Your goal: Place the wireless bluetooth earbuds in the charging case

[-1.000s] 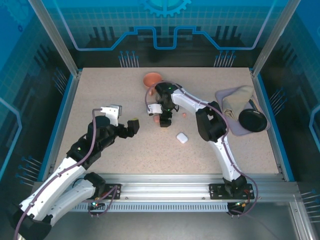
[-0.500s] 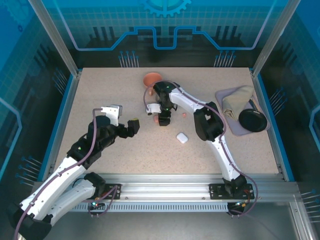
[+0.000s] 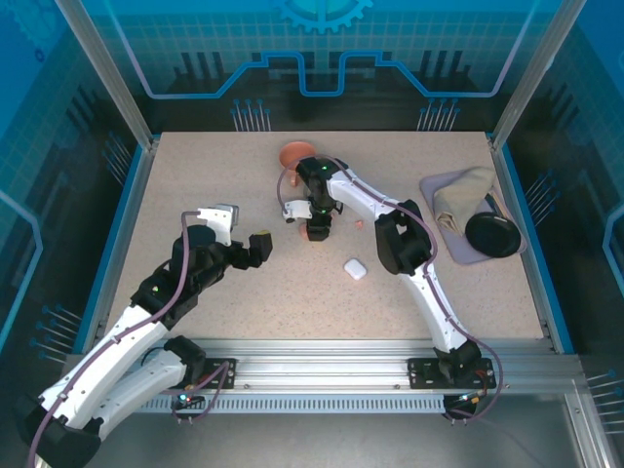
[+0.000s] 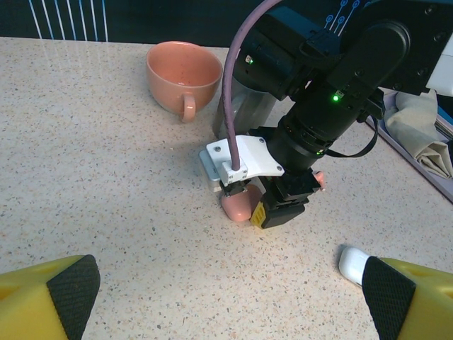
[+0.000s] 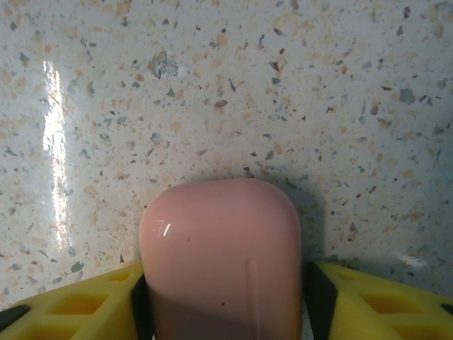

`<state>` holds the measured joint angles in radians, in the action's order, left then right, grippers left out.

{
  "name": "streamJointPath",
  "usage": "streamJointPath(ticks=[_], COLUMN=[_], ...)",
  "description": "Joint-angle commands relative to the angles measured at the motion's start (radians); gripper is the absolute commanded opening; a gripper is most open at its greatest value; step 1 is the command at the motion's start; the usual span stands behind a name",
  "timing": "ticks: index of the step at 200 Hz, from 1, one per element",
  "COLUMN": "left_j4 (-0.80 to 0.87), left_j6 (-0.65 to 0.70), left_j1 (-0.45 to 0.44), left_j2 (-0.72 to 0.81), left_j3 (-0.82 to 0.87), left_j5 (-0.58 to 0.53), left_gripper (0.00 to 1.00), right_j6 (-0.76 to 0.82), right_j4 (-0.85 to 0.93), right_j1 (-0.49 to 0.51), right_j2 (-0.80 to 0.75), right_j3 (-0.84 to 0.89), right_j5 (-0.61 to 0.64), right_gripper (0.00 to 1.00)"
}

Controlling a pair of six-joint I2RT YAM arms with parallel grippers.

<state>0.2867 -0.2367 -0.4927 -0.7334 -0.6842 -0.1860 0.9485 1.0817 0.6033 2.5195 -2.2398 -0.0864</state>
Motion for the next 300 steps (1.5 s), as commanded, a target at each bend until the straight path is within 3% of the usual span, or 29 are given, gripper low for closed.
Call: streamJointPath(ticks=[1,81,137,161,198,248,300], left_j4=[-0.012,0.005,0.023,0.014,-0.17,-0.415,-0.495], left_j6=[0.004,-0.021,-0.1,-0.184,-0.374,-0.459,-0.473], left_j1=[0.011,0.015,0.049,0.124,0.282,0.289,0.272], left_j2=[0.003,0.008,-0.014,-0.036,-0.111,-0.258,-0.374], left_j3=[-0.008,-0.01,-0.002,0.016,0.105,0.13,0.064], left_j5=[0.017,0.011,0.067,0.176,0.509,0.744,0.89], left_gripper=[0.99,0.99,0.99,0.99,0.99,0.92,0.89], right_j6=[-0.01,-0.007,-0.028,-0.049,-0.091,-0.163,-0.211], right_j4=[-0.001,-0.112,-0.223,-0.283,-0.386,-0.512,-0.592], right_j1=[0.026,0.016,0.007,0.0,-0.007,-0.002,0.028], right_j2=[0.022,-0.105,-0.248,-0.325,-0.471,-0.685,-0.859], right_j3=[0.036,0.156,0.315,0.405,0.561,0.768,0.919], right_j5=[-0.01,-0.012,-0.059,-0.092,-0.129,-0.166,-0.158], right_gripper=[0.57,0.5,0.49,0.49,0.49,0.49,0.49])
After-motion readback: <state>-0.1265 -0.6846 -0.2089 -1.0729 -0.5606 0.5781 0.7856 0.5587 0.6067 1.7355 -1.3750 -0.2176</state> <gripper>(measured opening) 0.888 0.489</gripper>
